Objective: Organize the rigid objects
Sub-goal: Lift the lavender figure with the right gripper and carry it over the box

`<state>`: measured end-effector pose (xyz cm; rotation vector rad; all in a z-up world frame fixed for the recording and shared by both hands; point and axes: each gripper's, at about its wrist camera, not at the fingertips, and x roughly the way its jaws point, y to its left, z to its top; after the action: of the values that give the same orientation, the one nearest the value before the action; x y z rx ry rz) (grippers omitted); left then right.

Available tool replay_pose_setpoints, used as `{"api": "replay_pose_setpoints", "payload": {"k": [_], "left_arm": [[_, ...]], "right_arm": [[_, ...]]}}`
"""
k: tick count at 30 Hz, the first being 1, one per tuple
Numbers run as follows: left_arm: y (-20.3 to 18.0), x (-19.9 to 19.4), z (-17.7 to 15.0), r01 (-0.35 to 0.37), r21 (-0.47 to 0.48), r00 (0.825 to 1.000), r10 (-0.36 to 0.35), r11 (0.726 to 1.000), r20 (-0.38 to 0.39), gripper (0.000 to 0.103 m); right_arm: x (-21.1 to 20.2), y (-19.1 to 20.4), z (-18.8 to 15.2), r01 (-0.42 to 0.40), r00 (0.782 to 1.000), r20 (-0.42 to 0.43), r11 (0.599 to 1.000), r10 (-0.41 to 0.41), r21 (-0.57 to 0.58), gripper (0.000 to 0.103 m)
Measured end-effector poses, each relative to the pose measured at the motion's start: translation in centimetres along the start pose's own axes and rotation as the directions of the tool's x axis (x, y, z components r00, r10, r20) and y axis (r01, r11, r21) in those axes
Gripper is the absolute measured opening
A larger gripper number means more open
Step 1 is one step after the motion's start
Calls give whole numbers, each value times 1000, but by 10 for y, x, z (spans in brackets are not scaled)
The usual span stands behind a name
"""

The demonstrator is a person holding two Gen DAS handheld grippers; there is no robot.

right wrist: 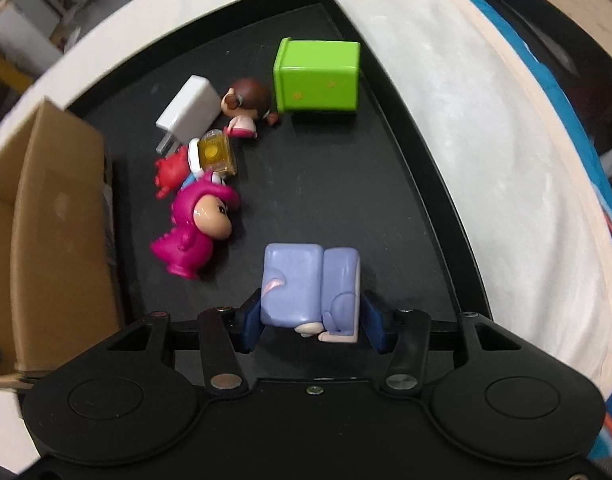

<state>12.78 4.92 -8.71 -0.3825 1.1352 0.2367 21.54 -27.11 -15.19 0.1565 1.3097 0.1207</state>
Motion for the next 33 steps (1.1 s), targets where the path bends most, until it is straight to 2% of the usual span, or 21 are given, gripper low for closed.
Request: {"api": "replay_pose_setpoints", "payload": {"k": [2,10,21,33], "left_arm": [[0,0,-1,5,-1,1000,-5,1000,1,13],[3,-1,-3,21,-8,1000,-21,1000,10,13],[10,-7,-7,50,-9,998,-49,999,38,13],[15,-4,-4,80,-54,997,-79,995,17,15]], "right_arm": [[-2,5,2,22,1000,21,999,-21,-33,46],[-15,7,4,9,999,42,998,-7,-62,44],[-46,19,4,-41,995,87,991,52,-125,44],[-73,44,13,-90,988,109,982,109,-167,44]]}}
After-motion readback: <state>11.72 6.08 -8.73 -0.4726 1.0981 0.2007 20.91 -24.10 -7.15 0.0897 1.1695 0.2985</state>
